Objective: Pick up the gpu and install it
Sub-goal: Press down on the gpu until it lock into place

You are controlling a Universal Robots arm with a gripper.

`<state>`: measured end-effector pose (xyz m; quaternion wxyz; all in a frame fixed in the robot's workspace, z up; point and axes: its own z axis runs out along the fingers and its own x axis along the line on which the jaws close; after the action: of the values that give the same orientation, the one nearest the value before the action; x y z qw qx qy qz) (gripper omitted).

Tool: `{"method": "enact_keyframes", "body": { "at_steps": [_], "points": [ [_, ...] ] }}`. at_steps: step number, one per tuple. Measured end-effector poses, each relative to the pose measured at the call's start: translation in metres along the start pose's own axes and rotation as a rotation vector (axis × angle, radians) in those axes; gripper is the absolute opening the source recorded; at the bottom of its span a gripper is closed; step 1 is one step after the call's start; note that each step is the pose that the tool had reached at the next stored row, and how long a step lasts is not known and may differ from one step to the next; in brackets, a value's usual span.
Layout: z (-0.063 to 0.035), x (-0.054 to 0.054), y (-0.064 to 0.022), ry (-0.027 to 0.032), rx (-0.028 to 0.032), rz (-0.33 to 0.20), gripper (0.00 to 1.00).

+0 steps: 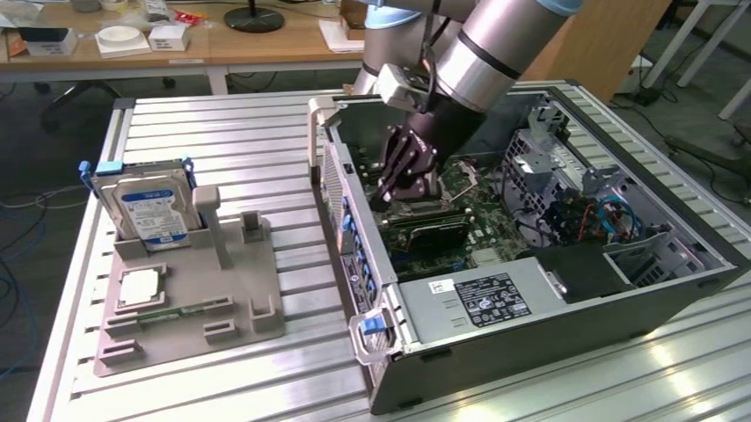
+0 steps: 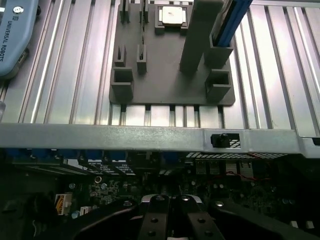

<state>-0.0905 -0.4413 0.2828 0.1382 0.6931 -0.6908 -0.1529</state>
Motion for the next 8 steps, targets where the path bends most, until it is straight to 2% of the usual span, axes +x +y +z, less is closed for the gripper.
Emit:
{"method": "enact_keyframes", "body": {
  "at_steps": [8],
  "points": [
    [0.0053, -0.0001, 0.0046, -0.0003, -0.0001, 0.000, 0.10]
  ]
}}
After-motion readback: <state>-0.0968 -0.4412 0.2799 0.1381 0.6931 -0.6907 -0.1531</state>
